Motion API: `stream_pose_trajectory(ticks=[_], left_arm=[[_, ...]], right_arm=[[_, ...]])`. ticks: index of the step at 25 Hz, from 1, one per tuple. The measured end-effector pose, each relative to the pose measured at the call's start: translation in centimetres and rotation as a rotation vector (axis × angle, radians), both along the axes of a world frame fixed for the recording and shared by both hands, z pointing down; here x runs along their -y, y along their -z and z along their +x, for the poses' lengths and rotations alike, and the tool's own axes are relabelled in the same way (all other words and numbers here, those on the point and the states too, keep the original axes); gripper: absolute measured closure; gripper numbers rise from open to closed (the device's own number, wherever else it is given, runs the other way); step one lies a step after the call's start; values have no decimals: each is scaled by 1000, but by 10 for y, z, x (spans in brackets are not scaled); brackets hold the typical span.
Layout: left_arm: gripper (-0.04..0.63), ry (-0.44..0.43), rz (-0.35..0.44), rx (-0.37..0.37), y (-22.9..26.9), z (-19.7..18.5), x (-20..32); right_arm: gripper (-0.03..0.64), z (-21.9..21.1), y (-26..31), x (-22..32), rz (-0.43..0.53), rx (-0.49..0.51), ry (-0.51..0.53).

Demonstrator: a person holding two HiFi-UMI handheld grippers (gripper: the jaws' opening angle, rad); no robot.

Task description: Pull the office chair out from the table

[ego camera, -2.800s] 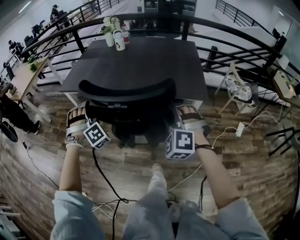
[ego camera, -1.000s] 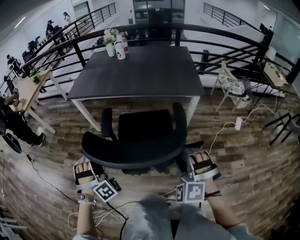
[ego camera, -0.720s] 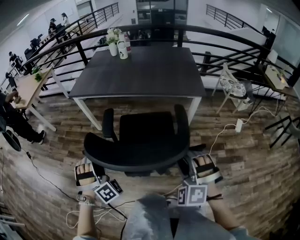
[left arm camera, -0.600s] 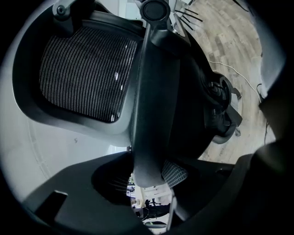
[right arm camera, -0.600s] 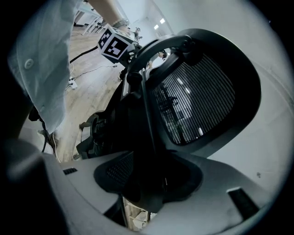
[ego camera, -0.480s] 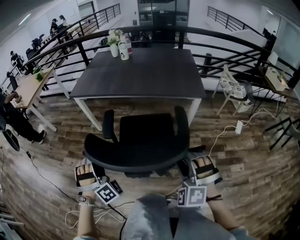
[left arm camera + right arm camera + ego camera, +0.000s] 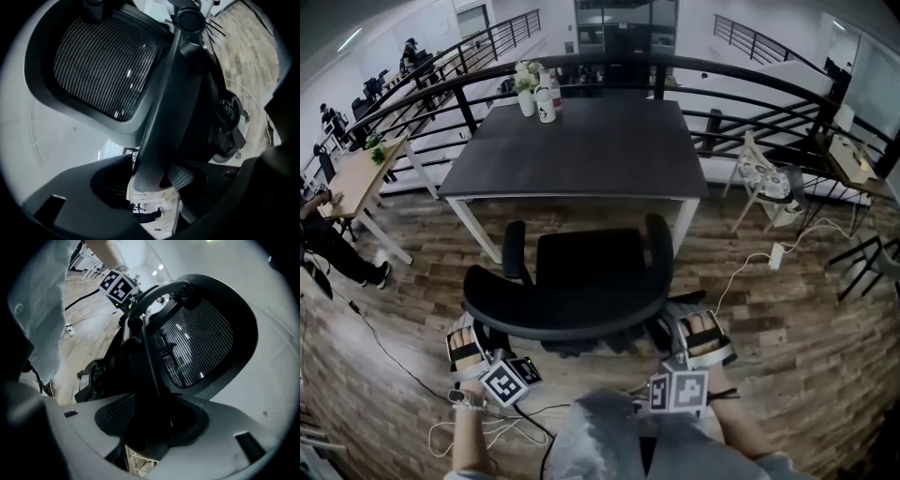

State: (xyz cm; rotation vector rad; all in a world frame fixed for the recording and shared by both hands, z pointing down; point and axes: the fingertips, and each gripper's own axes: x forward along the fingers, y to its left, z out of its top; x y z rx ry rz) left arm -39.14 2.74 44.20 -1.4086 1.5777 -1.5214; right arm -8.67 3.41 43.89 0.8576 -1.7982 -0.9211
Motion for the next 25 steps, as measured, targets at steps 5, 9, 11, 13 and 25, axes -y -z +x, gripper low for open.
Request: stream_pose_trajectory(ticks=[5,9,11,13,25], left_arm=[[341,31,-6,-100,0,1,-8],[336,52,-2,-218,4,7,-21],[344,64,12,-304,8,13,-28],[353,70,24,-371,11,18,-33],[584,-36,174,-678,61,90,-43]], right_arm=[[389,0,1,-2,-57,82,7],[383,3,10,-11,-109,189,6],[387,5,15,-15,-140,268,-1],[393,6,21,-18,-168,347,-11],[561,21,54,-23,-315,792,-87]])
